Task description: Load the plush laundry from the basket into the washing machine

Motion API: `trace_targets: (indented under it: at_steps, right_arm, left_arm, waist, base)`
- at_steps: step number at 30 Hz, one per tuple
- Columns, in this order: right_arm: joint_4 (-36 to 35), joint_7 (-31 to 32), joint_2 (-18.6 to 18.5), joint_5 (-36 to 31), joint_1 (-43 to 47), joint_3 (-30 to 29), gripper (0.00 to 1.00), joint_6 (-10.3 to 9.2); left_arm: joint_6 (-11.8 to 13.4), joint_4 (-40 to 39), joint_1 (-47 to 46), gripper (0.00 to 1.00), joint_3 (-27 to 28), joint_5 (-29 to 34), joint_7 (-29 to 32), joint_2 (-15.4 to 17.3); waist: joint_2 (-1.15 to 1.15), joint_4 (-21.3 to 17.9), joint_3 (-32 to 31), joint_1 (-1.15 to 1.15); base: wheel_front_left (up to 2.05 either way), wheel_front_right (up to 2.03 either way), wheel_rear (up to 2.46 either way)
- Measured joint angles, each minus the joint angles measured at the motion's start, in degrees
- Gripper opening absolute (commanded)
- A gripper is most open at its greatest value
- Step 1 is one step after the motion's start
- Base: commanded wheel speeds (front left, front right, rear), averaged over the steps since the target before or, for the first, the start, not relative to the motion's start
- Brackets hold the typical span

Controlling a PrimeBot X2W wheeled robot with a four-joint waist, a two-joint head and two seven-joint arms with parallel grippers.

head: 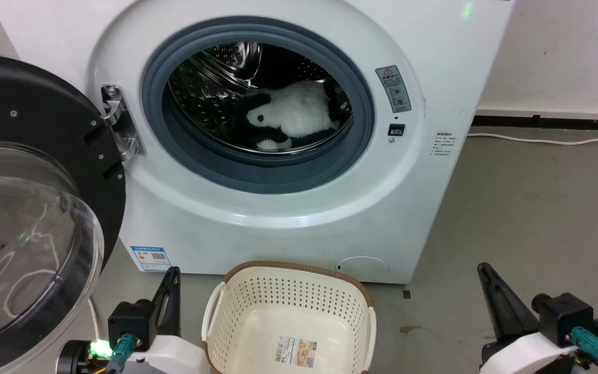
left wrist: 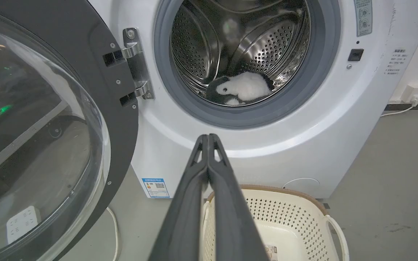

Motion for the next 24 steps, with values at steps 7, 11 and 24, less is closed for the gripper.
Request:
trace_targets:
  at_steps: [7,11,24]
  right_arm:
    - [-0.01,0.66,0.0,-0.46,-0.07,0.19,0.0,0.0]
    - [-0.04,1.19,0.0,-0.52,-0.26,0.29,0.0,0.0]
    - [-0.15,2.76,0.01,-1.02,-1.0,0.7,0.0,0.0]
  left_arm:
    - [0.0,-0.41,-0.02,0.0,0.3,0.42,0.76,0.0]
    - [0.0,-0.73,-0.03,0.0,0.48,0.91,1.29,-0.01]
    - [0.0,-1.64,-0.25,0.0,1.0,1.93,2.85,-0.03]
  waist:
    - [0.0,-0.12,0.04,0.0]
    - [0.0,-0.19,0.07,0.0]
    - [0.0,-0.42,0.16,0.0]
  base:
    - [0.0,0.0,0.0]
    - [0.0,0.0,0.0]
    - [0.0,0.0,0.0]
